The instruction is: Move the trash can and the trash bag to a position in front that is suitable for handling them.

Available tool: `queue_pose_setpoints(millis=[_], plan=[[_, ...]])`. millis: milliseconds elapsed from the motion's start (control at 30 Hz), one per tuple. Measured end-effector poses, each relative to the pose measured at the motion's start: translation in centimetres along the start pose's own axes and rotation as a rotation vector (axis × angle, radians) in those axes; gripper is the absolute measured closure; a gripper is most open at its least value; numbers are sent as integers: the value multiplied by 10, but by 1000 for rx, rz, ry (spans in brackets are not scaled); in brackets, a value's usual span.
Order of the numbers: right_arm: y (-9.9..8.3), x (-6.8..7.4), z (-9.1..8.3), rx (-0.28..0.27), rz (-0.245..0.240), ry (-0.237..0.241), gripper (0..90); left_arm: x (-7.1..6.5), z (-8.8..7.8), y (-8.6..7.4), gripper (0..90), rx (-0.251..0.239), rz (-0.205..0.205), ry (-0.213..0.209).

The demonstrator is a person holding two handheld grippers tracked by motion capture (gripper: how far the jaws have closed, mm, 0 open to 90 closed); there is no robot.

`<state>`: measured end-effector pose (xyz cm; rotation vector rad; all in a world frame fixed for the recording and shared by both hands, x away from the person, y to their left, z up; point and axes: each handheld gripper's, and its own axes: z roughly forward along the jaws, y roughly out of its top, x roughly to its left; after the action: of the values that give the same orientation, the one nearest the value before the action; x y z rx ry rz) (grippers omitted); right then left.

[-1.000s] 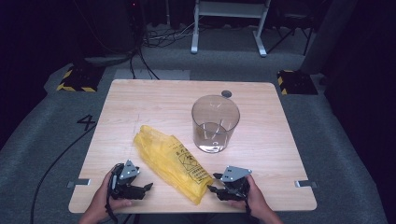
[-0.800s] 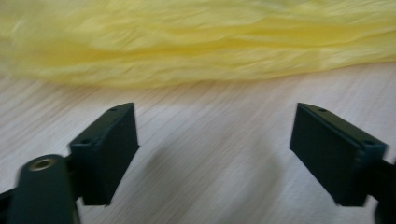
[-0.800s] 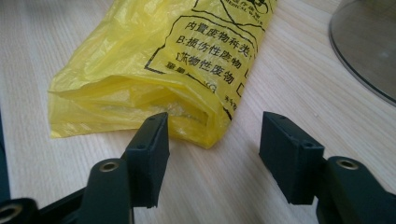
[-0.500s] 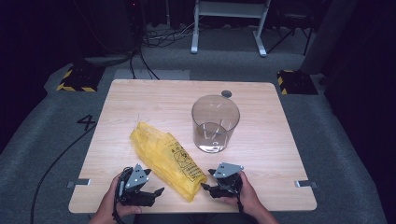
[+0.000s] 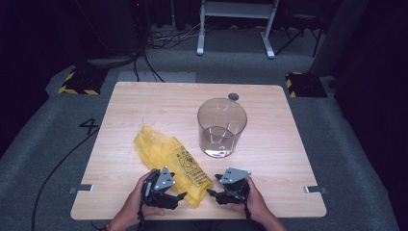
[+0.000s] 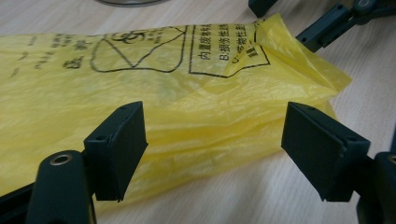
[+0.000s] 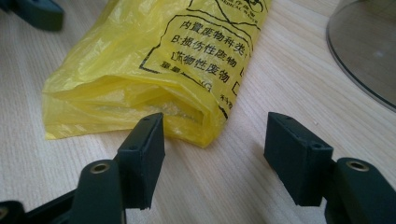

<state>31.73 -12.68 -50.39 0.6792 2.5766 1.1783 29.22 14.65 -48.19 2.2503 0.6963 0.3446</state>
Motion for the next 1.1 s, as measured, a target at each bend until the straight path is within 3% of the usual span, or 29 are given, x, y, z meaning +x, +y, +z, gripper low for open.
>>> queue_pose_setpoints(millis=[67, 167, 400, 1100], plan=[[0, 0, 0, -1, -2, 4, 384, -4, 13, 4, 237, 49, 29, 21], [0, 0, 0, -1, -4, 7, 383, -5, 20, 3, 255, 70, 21, 19], [-1, 1, -1, -1, -6, 6, 377, 8, 19, -6, 247, 47, -54, 4], [-3, 2, -5, -8, -32, 36, 330, 32, 9, -22, 249, 1, -63, 9]])
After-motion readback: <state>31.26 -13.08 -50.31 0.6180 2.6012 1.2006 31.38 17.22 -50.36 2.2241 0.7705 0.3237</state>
